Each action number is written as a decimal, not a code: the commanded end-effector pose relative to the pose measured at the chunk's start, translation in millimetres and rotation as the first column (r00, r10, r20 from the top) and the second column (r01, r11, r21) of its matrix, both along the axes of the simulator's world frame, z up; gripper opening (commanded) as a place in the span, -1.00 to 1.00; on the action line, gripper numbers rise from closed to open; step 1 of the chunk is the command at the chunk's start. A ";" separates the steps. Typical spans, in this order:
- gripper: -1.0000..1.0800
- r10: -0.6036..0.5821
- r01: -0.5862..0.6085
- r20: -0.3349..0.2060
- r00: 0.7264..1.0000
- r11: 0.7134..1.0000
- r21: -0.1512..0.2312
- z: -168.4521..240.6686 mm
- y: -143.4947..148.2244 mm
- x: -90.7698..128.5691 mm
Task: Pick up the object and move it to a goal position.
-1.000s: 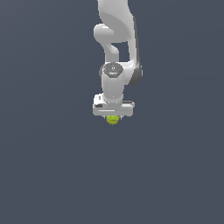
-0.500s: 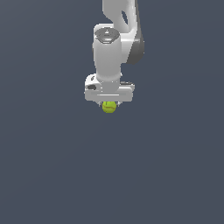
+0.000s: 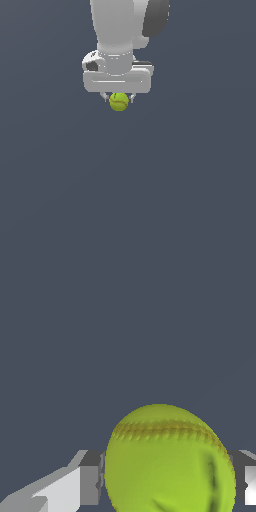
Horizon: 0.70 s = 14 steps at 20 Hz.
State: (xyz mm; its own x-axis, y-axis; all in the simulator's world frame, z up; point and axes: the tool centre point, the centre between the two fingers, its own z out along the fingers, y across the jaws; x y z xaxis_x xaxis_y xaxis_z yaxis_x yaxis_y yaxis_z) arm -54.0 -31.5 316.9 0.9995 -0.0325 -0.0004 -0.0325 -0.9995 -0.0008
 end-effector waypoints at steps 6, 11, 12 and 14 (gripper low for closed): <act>-1.00 0.000 0.000 0.001 1.000 1.000 0.000 78.2 -13.3 2.1; -1.00 0.000 0.000 0.001 1.000 1.000 0.000 124.3 -21.4 4.5; -1.00 0.000 0.000 0.001 1.000 1.000 0.000 132.0 -22.7 5.0; -1.00 0.000 0.000 0.000 1.000 1.000 -0.001 145.4 -25.1 6.2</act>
State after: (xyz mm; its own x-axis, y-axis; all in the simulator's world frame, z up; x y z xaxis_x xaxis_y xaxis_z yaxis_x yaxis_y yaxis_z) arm -48.4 -54.8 450.8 0.9995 -0.0328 0.0001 -0.0328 -0.9995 -0.0006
